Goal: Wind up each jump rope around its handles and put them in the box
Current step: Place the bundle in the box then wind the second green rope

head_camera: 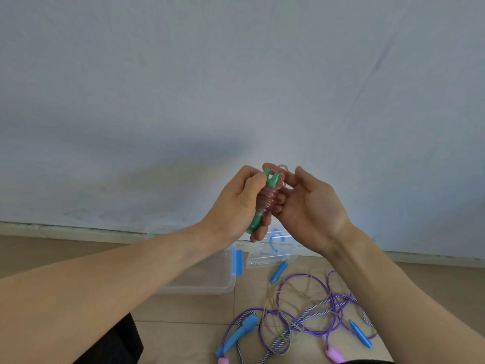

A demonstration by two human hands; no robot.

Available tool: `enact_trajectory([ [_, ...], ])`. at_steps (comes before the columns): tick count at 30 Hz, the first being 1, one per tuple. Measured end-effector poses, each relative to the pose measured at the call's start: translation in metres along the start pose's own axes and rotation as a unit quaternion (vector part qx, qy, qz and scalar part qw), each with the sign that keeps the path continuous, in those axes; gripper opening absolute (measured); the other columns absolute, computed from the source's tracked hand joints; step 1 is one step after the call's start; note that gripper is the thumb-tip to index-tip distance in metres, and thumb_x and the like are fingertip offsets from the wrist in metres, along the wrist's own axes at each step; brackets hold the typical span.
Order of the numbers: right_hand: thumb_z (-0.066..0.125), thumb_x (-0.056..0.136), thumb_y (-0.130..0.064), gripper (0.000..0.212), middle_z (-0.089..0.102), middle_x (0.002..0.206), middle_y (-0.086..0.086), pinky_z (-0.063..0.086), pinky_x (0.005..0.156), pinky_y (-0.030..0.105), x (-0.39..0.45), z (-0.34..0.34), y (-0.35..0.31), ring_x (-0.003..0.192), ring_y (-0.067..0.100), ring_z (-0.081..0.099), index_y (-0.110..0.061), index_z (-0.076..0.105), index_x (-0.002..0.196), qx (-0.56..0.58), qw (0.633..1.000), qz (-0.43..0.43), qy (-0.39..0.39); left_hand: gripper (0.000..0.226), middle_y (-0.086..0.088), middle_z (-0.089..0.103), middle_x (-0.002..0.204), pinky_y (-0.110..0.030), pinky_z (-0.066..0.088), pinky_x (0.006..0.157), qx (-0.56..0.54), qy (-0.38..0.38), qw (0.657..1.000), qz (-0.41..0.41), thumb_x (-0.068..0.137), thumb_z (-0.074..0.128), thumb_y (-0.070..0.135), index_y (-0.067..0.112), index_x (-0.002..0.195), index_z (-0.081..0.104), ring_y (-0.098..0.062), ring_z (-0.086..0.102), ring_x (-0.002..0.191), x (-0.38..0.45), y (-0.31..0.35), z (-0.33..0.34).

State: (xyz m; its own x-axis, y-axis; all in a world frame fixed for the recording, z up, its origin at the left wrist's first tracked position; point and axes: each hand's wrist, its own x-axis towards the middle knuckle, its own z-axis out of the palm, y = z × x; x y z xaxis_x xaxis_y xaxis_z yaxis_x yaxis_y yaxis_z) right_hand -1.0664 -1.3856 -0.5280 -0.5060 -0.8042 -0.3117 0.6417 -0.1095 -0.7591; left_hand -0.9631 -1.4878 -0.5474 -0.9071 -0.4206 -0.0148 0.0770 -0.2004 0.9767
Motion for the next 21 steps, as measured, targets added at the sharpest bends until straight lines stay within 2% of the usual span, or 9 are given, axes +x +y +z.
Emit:
enact_trajectory([
  [3, 0.051, 0.096, -0.022, 0.040, 0.048, 0.106, 0.015, 0.036, 0.083, 0.035, -0.001, -0.002, 0.001, 0.084, 0.031, 0.036, 0.008, 0.060, 0.120, -0.092, 0.996, -0.002, -0.010, 0.023, -0.015, 0.055, 0.055, -0.030, 0.035, 0.041, 0.026, -0.005, 1.000, -0.011, 0.105, 0.038, 0.029, 0.007, 0.100, 0.040, -0.026, 0.045, 0.038, -0.002, 0.000, -0.001],
  [5, 0.058, 0.092, -0.015, 0.041, 0.054, 0.108, 0.017, 0.042, 0.081, 0.031, -0.003, -0.006, 0.001, 0.080, 0.028, 0.046, 0.011, 0.059, 0.123, -0.122, 0.992, -0.020, -0.010, 0.022, -0.019, 0.054, 0.058, -0.031, 0.035, 0.042, 0.045, -0.016, 0.999, -0.017, 0.105, 0.038, 0.029, 0.008, 0.099, 0.040, -0.027, 0.046, 0.039, -0.001, 0.000, -0.003],
  [7, 0.058, 0.090, -0.008, 0.034, 0.063, 0.105, 0.017, 0.051, 0.074, 0.026, -0.005, -0.011, 0.001, 0.076, 0.018, 0.056, 0.007, 0.064, 0.121, -0.121, 0.992, -0.042, -0.001, 0.023, -0.021, 0.055, 0.059, -0.032, 0.036, 0.042, 0.075, -0.034, 0.996, -0.022, 0.105, 0.040, 0.030, 0.008, 0.099, 0.039, -0.027, 0.046, 0.040, 0.001, 0.000, -0.007],
  [11, 0.068, 0.077, -0.008, 0.027, 0.073, 0.089, 0.012, 0.056, 0.069, 0.024, -0.007, -0.023, 0.001, 0.073, 0.018, 0.066, -0.003, 0.072, 0.103, -0.168, 0.983, -0.065, 0.036, 0.023, -0.020, 0.056, 0.060, -0.033, 0.038, 0.044, 0.126, -0.076, 0.988, -0.042, 0.104, 0.042, 0.034, 0.012, 0.096, 0.043, -0.029, 0.048, 0.042, 0.004, 0.002, -0.013],
  [13, 0.070, 0.074, -0.007, 0.022, 0.071, 0.079, 0.014, 0.056, 0.063, 0.024, -0.008, -0.025, 0.001, 0.064, 0.020, 0.065, -0.004, 0.069, 0.096, -0.186, 0.978, -0.078, 0.048, 0.024, -0.021, 0.055, 0.060, -0.033, 0.037, 0.045, 0.117, -0.083, 0.988, -0.052, 0.104, 0.041, 0.033, 0.011, 0.095, 0.042, -0.029, 0.047, 0.042, 0.003, 0.001, -0.014],
  [16, 0.069, 0.076, -0.008, 0.019, 0.069, 0.071, 0.013, 0.056, 0.062, 0.025, -0.009, -0.027, 0.000, 0.059, 0.019, 0.063, -0.003, 0.066, 0.094, -0.182, 0.978, -0.094, 0.040, 0.023, -0.021, 0.055, 0.059, -0.033, 0.037, 0.044, 0.092, -0.077, 0.991, -0.053, 0.105, 0.039, 0.030, 0.010, 0.093, 0.040, -0.028, 0.047, 0.040, 0.001, 0.001, -0.011],
  [21, 0.066, 0.080, -0.016, 0.017, 0.069, 0.073, 0.003, 0.051, 0.067, 0.026, -0.008, -0.027, -0.001, 0.058, 0.012, 0.056, -0.008, 0.069, 0.094, -0.186, 0.976, -0.109, 0.016, 0.024, -0.025, 0.053, 0.060, -0.031, 0.037, 0.043, 0.033, -0.079, 0.995, -0.051, 0.105, 0.037, 0.029, 0.013, 0.087, 0.039, -0.028, 0.046, 0.038, 0.001, 0.002, -0.009],
])
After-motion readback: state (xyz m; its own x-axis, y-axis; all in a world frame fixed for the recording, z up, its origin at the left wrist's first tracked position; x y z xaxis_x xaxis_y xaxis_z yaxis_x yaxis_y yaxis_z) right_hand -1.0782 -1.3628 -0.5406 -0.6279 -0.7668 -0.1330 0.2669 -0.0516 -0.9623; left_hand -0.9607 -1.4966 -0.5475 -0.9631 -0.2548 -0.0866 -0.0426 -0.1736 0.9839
